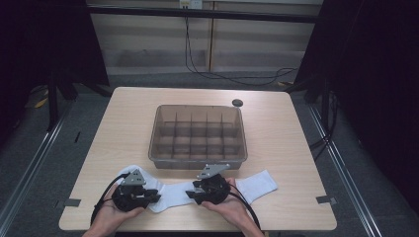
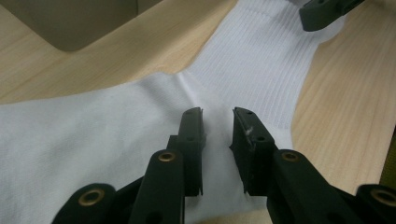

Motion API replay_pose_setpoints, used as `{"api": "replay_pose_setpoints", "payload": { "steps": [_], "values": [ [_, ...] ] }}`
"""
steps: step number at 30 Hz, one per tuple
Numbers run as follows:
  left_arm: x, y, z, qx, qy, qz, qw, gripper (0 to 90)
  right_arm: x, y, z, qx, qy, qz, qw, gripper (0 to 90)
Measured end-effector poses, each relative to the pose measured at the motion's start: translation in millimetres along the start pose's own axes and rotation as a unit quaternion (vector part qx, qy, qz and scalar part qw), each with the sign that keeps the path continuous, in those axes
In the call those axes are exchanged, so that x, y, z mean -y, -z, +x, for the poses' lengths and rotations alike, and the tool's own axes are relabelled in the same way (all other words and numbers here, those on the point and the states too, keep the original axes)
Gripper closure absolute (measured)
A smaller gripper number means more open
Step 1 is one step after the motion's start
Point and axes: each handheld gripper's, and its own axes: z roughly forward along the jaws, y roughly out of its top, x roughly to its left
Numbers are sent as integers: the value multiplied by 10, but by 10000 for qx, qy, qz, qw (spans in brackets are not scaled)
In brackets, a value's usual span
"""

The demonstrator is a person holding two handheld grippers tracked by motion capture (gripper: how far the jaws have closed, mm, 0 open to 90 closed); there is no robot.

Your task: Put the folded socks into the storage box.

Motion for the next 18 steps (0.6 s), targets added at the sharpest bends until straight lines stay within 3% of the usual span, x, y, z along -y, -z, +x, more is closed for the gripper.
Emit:
{"api": "replay_pose_setpoints", "payload": {
  "steps": [4,9,18],
  "values": [
    [-1,0,3,3,16,7,10000,738,3,-71,-20,97,-6,107,9999,573],
    [-3,1,8,-7,26,17,10000,752,-4,-96,9,165,113,86,9998,762],
    [-3,4,13,5,29,23,10000,752,-74,-17,37,10,47,-156,9999,763]
  ]
}}
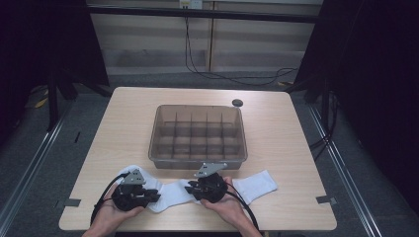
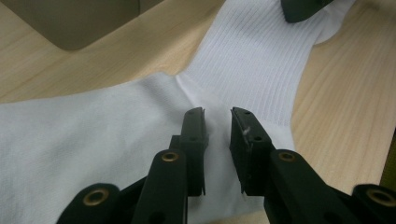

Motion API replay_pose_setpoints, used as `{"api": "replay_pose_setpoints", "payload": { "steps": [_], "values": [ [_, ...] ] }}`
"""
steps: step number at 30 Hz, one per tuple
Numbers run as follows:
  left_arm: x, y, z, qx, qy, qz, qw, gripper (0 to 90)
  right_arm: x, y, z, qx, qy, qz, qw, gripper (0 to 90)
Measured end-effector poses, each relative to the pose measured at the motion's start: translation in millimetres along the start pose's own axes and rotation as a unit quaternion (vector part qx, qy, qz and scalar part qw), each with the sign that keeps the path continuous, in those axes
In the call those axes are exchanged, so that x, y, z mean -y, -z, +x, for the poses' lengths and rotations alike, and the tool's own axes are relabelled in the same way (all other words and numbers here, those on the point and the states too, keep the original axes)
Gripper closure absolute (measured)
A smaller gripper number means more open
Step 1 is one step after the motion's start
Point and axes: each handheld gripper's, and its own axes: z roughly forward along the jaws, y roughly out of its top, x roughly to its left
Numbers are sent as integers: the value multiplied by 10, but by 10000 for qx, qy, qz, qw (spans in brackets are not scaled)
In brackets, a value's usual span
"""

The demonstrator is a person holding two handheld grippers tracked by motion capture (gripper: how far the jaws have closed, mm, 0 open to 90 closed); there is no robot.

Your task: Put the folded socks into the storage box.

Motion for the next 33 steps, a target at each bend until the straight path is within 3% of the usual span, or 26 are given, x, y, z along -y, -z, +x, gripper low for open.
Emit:
{"api": "replay_pose_setpoints", "payload": {
  "steps": [8,11,15,19,23,28,31,33],
  "values": [
    [-2,-2,15,64,118,-27,9999,736,-109,44,-76,-87,-152,-244,9995,788],
    [-6,2,28,110,190,-54,9997,724,-103,-1,-128,-61,-205,-150,9997,793],
    [-12,127,126,156,393,-284,9987,689,-61,-62,-158,-75,-249,-16,9997,794],
    [6,396,326,-73,590,-699,9958,737,-37,-86,-178,-34,-272,19,9996,790],
    [134,618,574,-468,784,-864,9921,832,-29,-95,-191,-52,-235,36,9997,790],
    [287,746,832,-788,1258,-987,9840,730,-21,-107,-201,-50,-271,48,9996,789],
    [312,710,883,-881,1320,-838,9838,638,-21,-106,-203,-60,-297,31,9995,788],
    [309,664,894,-865,1242,-727,9858,616,-20,-108,-203,-63,-283,38,9996,788]
  ]
}}
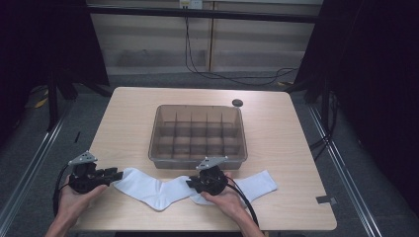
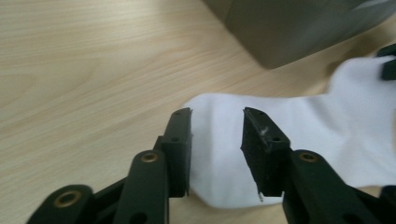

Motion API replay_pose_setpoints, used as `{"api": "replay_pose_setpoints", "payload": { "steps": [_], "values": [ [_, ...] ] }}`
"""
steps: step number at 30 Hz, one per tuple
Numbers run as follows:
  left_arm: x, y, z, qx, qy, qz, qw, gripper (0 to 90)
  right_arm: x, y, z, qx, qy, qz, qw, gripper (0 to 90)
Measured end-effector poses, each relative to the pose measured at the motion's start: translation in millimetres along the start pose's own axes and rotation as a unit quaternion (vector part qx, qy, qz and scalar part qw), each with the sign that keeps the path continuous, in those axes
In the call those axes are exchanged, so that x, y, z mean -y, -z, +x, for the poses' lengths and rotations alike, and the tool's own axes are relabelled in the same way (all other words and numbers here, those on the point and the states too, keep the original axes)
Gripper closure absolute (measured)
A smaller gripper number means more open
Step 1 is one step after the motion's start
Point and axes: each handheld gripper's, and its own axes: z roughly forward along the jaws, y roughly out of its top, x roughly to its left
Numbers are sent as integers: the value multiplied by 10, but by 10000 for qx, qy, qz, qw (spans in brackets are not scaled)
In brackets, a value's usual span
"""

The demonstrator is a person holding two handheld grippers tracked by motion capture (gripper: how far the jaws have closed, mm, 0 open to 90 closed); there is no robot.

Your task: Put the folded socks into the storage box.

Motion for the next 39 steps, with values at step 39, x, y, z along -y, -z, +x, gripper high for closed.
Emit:
{"api": "replay_pose_setpoints", "payload": {
  "steps": [39],
  "values": [
    [-284,176,-460,676,-152,-486,9964,899,12,907,-67,30,-264,-760,9968,804]
  ]
}}
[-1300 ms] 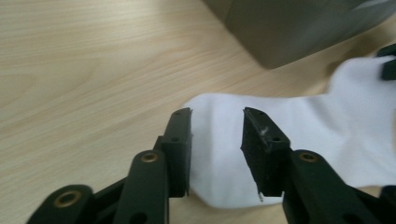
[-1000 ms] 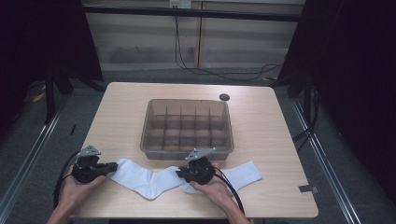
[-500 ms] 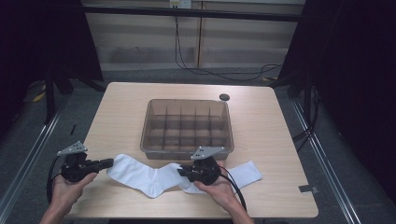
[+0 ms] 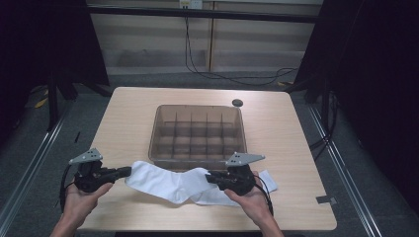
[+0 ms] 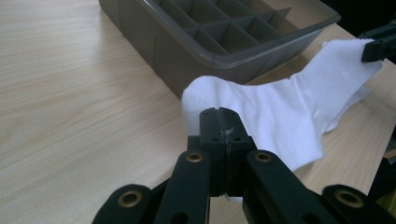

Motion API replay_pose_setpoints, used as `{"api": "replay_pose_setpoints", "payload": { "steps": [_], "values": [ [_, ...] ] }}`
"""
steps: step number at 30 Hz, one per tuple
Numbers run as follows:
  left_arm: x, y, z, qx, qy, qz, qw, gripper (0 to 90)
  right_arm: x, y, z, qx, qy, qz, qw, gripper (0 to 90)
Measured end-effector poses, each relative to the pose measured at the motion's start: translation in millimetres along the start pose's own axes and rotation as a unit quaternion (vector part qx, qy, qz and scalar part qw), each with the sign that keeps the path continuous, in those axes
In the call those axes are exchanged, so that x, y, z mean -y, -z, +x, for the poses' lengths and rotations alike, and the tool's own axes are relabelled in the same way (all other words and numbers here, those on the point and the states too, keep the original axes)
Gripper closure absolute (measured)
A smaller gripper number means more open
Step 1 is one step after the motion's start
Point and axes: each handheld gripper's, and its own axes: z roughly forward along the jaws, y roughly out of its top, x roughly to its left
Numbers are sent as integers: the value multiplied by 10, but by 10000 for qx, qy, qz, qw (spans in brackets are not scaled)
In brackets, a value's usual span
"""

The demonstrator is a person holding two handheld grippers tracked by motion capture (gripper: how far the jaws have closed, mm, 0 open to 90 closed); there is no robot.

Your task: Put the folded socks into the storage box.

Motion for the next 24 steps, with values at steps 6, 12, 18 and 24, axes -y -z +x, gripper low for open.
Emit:
{"api": "replay_pose_setpoints", "payload": {
  "steps": [6,12,18,24],
  "values": [
    [-44,-44,-81,175,-41,12,9998,899,45,177,-70,125,-79,-47,9999,804],
    [-91,-212,-218,326,-117,154,9993,899,139,398,-182,310,-232,-73,9992,805],
    [-130,-434,-359,439,-237,370,9981,899,278,581,-320,409,-495,-108,9979,807],
    [-182,-551,-454,554,-297,433,9971,899,371,739,-407,549,-645,-76,9964,808]
  ]
}}
